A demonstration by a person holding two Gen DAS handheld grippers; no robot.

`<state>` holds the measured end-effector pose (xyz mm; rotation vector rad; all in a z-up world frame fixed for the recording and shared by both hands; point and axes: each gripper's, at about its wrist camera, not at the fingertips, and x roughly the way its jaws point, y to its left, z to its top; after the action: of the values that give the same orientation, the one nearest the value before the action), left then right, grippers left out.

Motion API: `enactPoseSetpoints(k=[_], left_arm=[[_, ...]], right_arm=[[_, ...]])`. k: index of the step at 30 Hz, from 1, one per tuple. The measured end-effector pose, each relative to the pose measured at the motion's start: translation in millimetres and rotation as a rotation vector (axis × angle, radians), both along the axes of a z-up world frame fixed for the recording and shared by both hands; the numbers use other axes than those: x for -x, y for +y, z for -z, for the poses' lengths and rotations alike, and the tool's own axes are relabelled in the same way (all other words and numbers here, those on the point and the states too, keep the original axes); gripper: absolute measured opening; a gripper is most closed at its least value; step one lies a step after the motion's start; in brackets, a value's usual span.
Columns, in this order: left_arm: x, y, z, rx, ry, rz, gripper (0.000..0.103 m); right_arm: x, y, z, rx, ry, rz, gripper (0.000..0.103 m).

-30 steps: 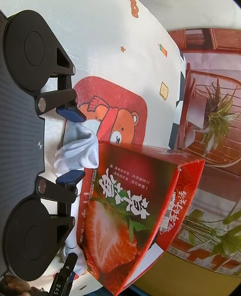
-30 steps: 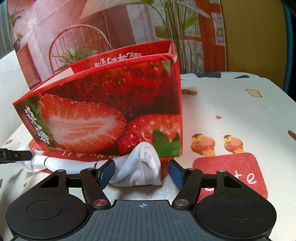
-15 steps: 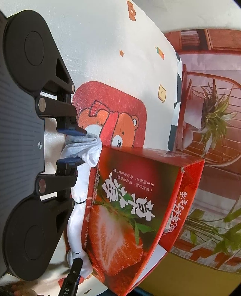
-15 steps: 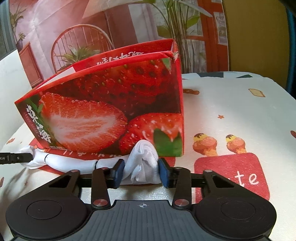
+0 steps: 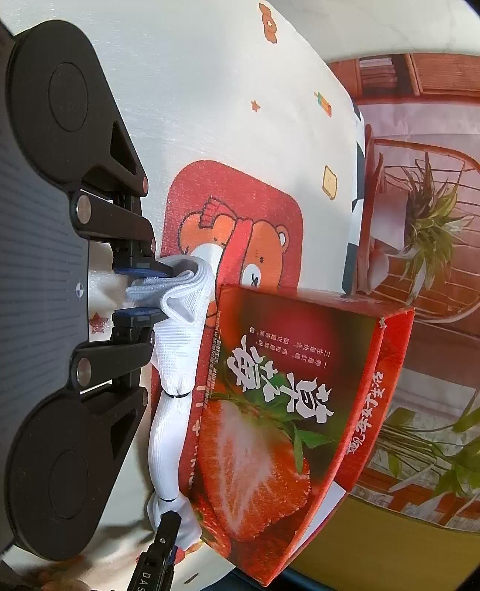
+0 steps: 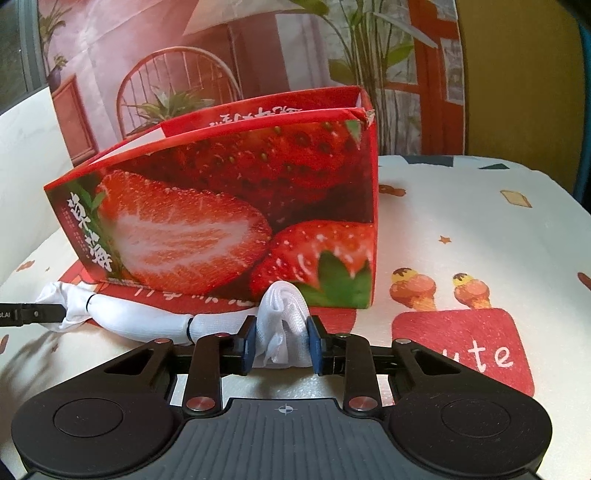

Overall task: Organize soft objects
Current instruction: 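Lift the white sock with both grippers over the red box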

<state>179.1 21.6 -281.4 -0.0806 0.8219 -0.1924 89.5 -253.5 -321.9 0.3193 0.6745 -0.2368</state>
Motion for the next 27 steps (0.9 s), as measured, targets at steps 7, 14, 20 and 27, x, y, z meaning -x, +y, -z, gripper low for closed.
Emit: enactPoseSetpoints(k=[7, 14, 20, 27], left_arm=[[3.8, 4.3, -2.6, 0.016, -0.002, -0.007, 0.011], [11.1, 4.9, -20.5, 0.049, -0.06, -0.009, 0.009], [18.7, 3.5, -46.1, 0.06, -0.15, -0.005, 0.009], [22.1, 2.4, -75.9, 0.061, -0.246, 0.003, 0.009]], right_arm=[[0.5, 3.3, -0.9, 0.008, -0.001, -0.017, 0.026], [10.0, 3.5, -9.6, 0.008, -0.028, -0.015, 0.023], [19.9, 2.1, -29.8, 0.011, -0.098, -0.005, 0.022], [25.1, 3.5, -56.1, 0.026, -0.178, -0.011, 0.022]])
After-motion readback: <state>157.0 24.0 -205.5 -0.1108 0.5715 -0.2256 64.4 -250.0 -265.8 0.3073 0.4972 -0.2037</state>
